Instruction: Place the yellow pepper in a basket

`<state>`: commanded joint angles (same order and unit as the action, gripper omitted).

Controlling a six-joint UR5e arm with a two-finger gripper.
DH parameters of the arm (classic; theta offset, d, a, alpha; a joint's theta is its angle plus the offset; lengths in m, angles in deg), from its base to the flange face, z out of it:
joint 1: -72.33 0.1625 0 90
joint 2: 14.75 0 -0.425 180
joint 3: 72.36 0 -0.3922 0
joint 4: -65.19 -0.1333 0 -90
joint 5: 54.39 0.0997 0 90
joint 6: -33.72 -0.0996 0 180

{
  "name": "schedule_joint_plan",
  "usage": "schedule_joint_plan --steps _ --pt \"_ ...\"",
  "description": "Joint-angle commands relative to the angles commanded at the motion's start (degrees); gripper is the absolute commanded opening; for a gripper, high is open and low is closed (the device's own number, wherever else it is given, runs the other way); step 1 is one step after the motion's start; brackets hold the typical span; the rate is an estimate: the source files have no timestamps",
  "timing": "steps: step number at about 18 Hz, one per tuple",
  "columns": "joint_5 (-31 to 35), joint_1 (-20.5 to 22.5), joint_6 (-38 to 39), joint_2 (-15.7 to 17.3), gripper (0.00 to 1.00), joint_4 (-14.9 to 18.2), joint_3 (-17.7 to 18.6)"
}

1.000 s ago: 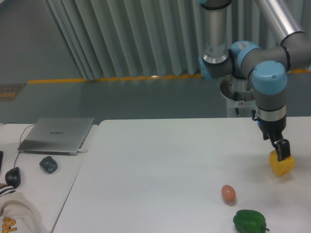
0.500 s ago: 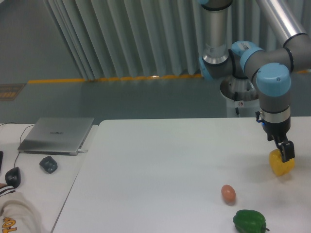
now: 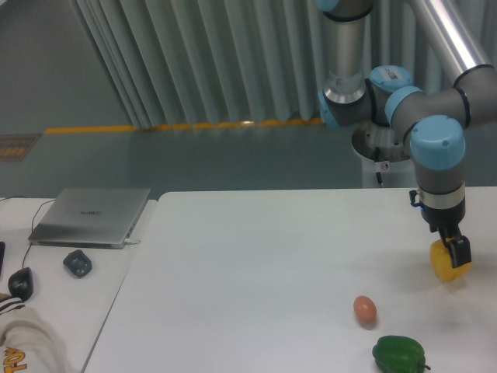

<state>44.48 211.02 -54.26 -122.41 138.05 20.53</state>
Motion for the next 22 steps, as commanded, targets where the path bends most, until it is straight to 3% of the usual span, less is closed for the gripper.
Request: schedule_joint_plan --steps 7,18,22 --pt "5.28 -0.18 -0.35 0.44 1.00 0.44 2.90" --pt "4.84 -0.97 0.79 -0.79 1.00 -0.17 2.20" --pt "4.93 -1.93 1.84 -2.02 1.00 -1.75 1.94"
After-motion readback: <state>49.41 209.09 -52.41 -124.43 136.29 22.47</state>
